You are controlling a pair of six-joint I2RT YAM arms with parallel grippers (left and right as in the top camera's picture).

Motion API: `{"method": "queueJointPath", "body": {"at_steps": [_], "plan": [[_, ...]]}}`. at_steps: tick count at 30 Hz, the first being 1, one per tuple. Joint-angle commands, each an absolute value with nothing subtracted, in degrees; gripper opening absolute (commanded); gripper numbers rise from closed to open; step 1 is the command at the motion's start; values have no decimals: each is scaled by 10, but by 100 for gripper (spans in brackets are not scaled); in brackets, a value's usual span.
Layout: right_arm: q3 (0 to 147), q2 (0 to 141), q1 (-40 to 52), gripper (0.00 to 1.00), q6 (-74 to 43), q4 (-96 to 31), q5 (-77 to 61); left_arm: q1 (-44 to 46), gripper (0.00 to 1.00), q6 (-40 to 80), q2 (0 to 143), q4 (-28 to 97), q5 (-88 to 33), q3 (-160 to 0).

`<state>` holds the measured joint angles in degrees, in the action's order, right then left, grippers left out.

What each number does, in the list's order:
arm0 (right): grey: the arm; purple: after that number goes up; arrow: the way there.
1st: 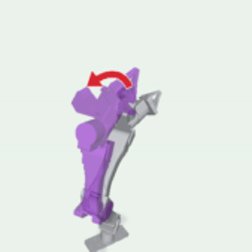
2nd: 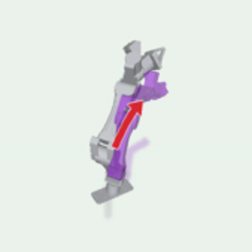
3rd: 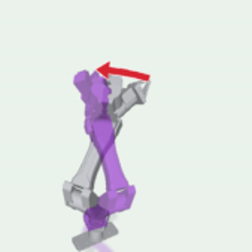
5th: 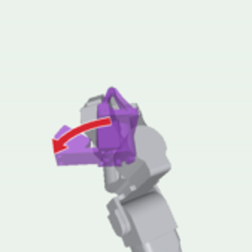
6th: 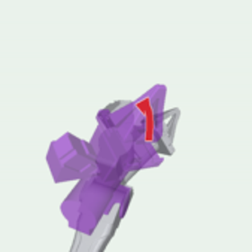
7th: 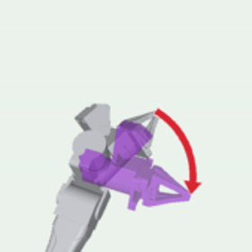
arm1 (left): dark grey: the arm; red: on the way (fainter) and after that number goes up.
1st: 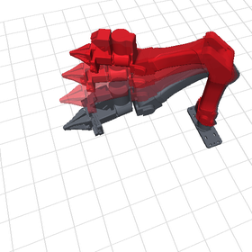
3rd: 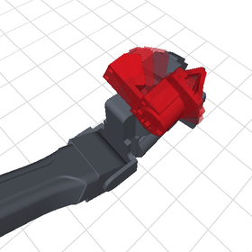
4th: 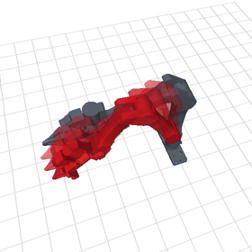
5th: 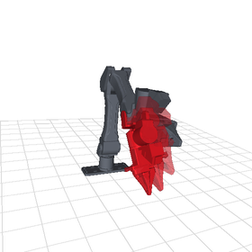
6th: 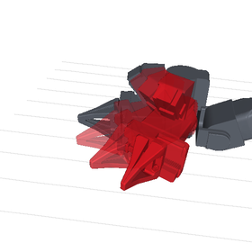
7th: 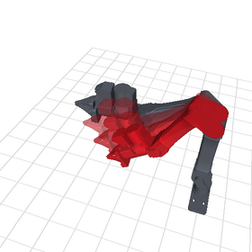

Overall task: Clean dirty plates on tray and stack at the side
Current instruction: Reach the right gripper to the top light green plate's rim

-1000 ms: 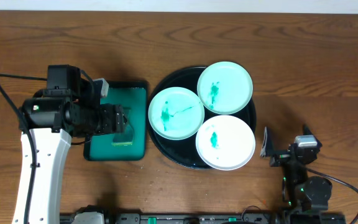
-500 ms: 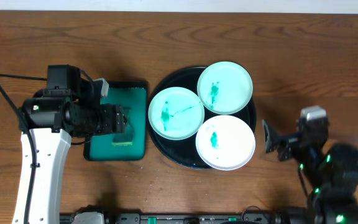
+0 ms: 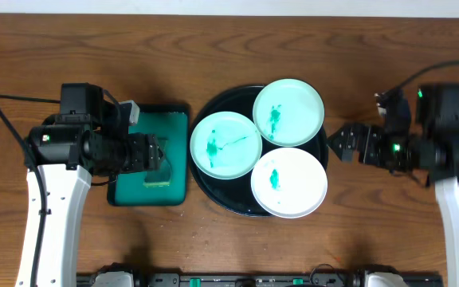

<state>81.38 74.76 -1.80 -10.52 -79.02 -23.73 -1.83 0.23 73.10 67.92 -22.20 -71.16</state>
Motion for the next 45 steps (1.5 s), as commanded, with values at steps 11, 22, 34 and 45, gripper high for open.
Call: {"method": "queueJointPath", "body": {"at_steps": [11, 22, 34, 45], "plan": [[853, 899, -13, 99, -57, -848, -215, -20, 82, 8, 733, 681, -225, -724], [853, 901, -13, 99, -55, -787, -214, -20, 82, 9, 733, 673, -225, -724], [853, 915, 192, 99, -107, -692, -58, -20, 82, 113, 733, 651, -126, -724], [853, 1067, 267, 71, -210, -592, -116, -20, 82, 113, 733, 661, -126, -723]]}}
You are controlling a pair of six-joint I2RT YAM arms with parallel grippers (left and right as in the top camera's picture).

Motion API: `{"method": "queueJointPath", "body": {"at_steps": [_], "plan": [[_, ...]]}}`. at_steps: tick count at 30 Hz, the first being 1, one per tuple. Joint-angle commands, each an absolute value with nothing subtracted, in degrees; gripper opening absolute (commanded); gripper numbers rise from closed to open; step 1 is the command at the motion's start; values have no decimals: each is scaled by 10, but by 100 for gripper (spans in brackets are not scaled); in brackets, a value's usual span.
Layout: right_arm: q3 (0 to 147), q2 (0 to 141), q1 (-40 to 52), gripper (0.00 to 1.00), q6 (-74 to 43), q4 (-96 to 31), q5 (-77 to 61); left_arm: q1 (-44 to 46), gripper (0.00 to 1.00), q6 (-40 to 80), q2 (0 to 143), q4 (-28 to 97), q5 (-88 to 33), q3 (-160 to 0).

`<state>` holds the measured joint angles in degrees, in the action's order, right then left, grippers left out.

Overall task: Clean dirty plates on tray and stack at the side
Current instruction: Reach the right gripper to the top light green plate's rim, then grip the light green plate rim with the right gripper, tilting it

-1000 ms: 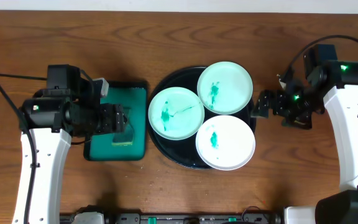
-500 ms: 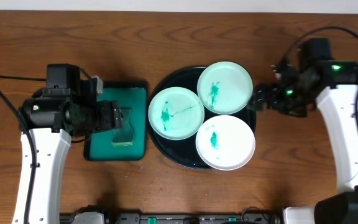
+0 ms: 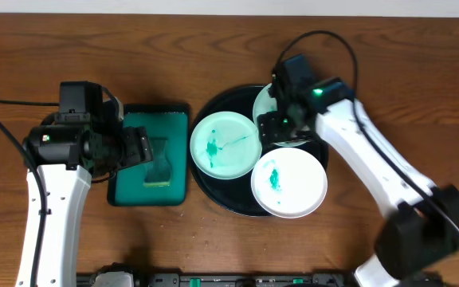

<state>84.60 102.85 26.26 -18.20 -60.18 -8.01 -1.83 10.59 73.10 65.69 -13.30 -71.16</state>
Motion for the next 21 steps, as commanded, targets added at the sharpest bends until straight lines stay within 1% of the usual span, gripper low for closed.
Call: {"method": "queueJointPath", "body": {"at_steps": [1, 9, 15, 21], "plan": [[853, 1079, 267, 69, -203, -583, -131, -20, 82, 113, 733, 662, -126, -723], [853, 1127, 267, 64, -209, -542, -170, -20, 82, 113, 733, 666, -126, -723], [853, 1151, 267, 57, -246, -539, -170, -20, 82, 113, 733, 666, -126, -723], [853, 1180, 267, 52, -261, -537, -168, -20, 82, 113, 733, 668, -126, -723]]}}
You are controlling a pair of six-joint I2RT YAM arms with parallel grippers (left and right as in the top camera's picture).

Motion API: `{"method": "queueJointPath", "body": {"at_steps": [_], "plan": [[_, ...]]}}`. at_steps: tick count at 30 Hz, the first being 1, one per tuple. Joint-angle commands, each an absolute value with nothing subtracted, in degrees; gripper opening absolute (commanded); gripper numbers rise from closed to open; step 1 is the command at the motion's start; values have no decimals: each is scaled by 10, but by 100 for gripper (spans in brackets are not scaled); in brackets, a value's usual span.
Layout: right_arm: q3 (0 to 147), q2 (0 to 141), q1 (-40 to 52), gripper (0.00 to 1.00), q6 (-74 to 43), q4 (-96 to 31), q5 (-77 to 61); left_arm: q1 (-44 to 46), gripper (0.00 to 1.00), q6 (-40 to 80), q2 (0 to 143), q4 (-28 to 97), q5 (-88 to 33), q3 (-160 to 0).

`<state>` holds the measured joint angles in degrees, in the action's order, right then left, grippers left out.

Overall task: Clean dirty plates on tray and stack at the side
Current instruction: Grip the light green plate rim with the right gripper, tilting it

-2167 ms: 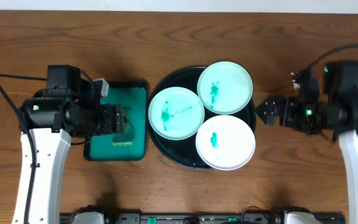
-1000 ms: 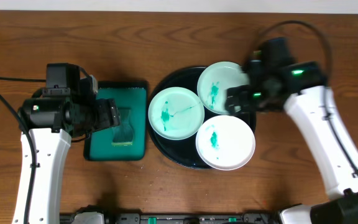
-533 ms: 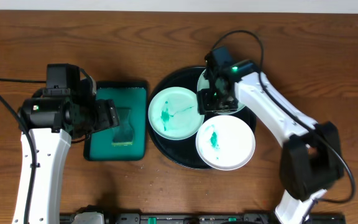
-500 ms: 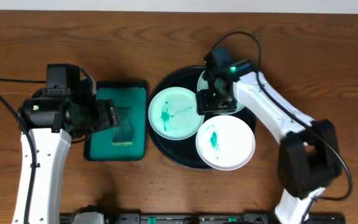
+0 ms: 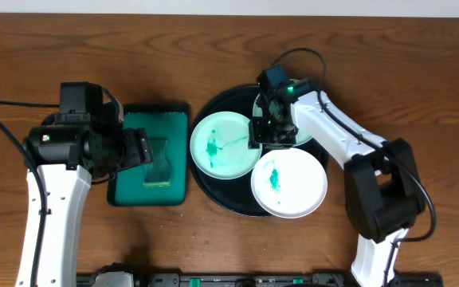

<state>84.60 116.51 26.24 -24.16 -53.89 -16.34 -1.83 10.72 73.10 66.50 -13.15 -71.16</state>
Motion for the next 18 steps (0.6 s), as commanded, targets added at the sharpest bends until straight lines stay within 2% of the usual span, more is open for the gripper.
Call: {"method": "queueJointPath", "body": {"at_steps": [1, 4, 6, 7, 13, 18], "plan": [[853, 1183, 267, 50, -261, -535, -168, -20, 82, 113, 733, 668, -126, -723], [853, 1188, 267, 43, -261, -529, -168, -20, 82, 113, 733, 668, -126, -723], [853, 1190, 267, 22, -262, -523, -168, -20, 82, 113, 733, 668, -126, -723], [853, 1191, 267, 15, -264, -522, -168, -20, 82, 113, 733, 668, -126, -723], [850, 1192, 267, 14, -274, -517, -163, -20, 82, 113, 733, 668, -126, -723], [845, 1192, 267, 20, -274, -513, -156, -20, 82, 113, 733, 668, -126, -723]]}}
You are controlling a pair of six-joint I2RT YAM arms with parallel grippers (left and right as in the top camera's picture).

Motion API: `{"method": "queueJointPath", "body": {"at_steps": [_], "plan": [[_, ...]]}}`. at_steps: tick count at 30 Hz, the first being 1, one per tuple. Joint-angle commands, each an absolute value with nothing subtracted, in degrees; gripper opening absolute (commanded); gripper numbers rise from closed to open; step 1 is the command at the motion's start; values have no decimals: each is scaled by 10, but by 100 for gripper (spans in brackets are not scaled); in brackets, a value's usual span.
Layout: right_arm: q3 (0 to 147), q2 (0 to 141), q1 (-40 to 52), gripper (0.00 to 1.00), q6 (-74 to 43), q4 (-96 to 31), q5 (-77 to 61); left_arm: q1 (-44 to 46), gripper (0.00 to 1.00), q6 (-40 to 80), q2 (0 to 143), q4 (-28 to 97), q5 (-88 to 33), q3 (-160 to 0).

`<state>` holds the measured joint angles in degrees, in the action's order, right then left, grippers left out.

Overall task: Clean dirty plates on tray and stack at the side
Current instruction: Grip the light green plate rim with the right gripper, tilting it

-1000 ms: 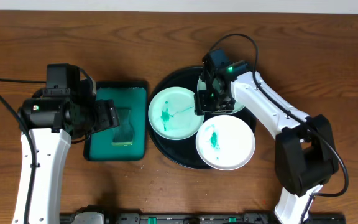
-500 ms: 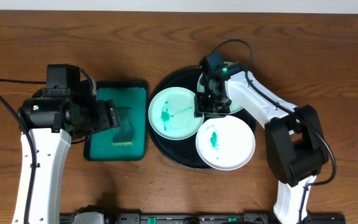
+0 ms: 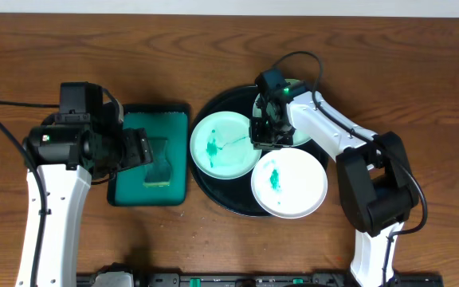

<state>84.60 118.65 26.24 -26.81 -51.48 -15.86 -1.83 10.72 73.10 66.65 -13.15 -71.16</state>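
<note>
A black round tray (image 3: 213, 191) holds three plates, each stained green. A light green plate (image 3: 223, 145) lies at its left and a white plate (image 3: 289, 183) at its front right. A second green plate (image 3: 309, 135) at the back right is mostly hidden under my right arm. My right gripper (image 3: 261, 137) points down at the right rim of the left green plate; its jaws are not readable from above. My left gripper (image 3: 151, 151) hovers over a sponge (image 3: 159, 171) on a green tray (image 3: 174, 119); whether it grips the sponge is unclear.
The green sponge tray sits just left of the black tray, almost touching it. The wooden table (image 3: 389, 64) extends to the right and behind. My right arm spans from the front right over the white plate's edge.
My right gripper stays at the right rim of the left green plate, shifted only slightly. The right arm's elbow has moved a little to the left. The left arm is unchanged.
My right arm was first drawn back to the right of the black tray, and my left gripper was over the sponge. Then the right gripper was over the back right green plate. Then it was down between the two green plates, where it stays.
</note>
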Motion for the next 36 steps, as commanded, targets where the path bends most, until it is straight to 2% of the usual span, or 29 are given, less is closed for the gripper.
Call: {"method": "queueJointPath", "body": {"at_steps": [1, 7, 20, 21, 22, 23, 24, 26, 29, 36], "plan": [[843, 1193, 267, 19, -274, -511, -154, -20, 82, 113, 733, 668, -126, -723], [824, 1193, 267, 1, -280, -492, -152, -20, 82, 113, 733, 668, -126, -723], [775, 1193, 267, 1, -288, -454, -152, -20, 82, 113, 733, 668, -126, -723], [775, 1193, 267, 1, -287, -455, -152, -20, 75, 112, 733, 668, -126, -723], [775, 1193, 267, 1, -287, -455, -152, -20, 55, 112, 733, 666, -125, -723], [775, 1193, 267, 1, -287, -456, -152, -20, 44, 112, 733, 663, -125, -723], [775, 1193, 267, 1, -287, -457, -152, -20, 40, 112, 733, 660, -123, -723], [775, 1193, 267, 1, -287, -459, -152, -20, 41, 112, 734, 654, -123, -723], [775, 1193, 267, 1, -286, -462, -152, -20, 53, 113, 738, 648, -107, -723], [775, 1193, 267, 1, -282, -472, -152, -20, 53, 113, 780, 633, -89, -710]]}}
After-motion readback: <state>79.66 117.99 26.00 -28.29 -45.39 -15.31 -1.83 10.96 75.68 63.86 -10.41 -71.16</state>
